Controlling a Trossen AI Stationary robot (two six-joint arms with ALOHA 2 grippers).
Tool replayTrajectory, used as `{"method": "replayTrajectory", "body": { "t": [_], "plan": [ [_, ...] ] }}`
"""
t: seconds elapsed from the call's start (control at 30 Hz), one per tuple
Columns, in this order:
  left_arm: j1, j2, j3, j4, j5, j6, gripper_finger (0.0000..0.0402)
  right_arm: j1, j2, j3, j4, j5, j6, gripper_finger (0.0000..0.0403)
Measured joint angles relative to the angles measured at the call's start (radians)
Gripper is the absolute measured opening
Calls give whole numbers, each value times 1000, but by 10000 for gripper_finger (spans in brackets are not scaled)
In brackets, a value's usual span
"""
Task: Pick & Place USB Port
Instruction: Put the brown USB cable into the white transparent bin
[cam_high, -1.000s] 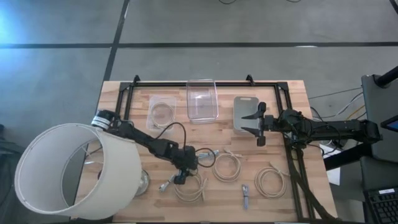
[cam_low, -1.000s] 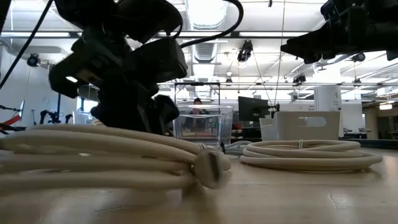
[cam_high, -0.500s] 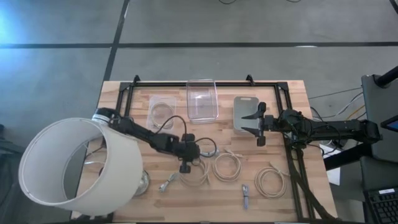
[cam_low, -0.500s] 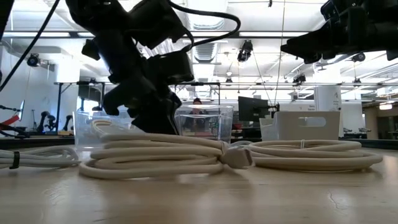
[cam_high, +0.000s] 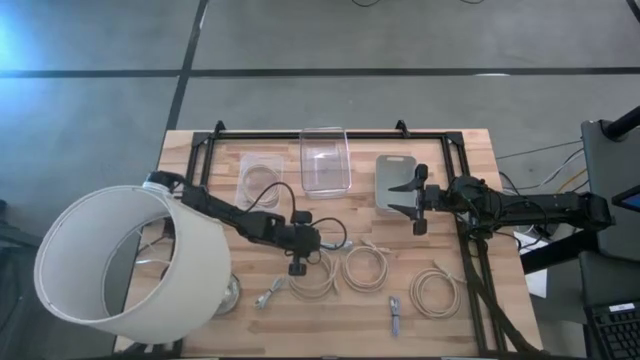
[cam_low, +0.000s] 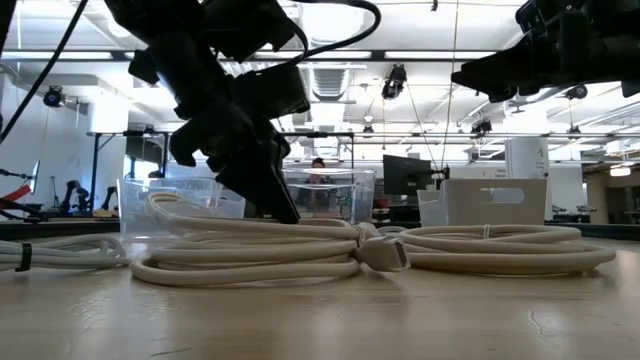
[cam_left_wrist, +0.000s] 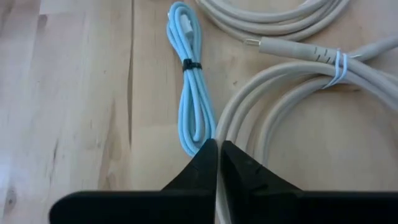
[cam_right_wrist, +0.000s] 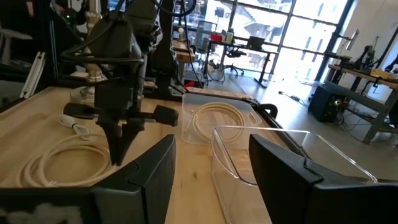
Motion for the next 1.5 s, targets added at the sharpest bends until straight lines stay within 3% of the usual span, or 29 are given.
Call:
{"method": "replayTrajectory", "body": {
  "t": [0.17,0.4,0.8,0.97,1.23,1.5],
  "plan": [
    [1,-1,0,-2,-11,-13,15,0,0,0,0,0,0,201],
    [0,-1,1,-1,122,-92,43,0,0,0,0,0,0,201],
    [0,-2,2,1,158,-148,210,0,0,0,0,0,0,201],
    [-2,6,3,7,159,-131,258,0,0,0,0,0,0,201],
    [-16,73,3,31,209,-105,264,0,1,0,-2,0,-2,201],
    [-24,82,4,34,129,24,240,0,1,0,-4,0,-16,201]
  ]
}}
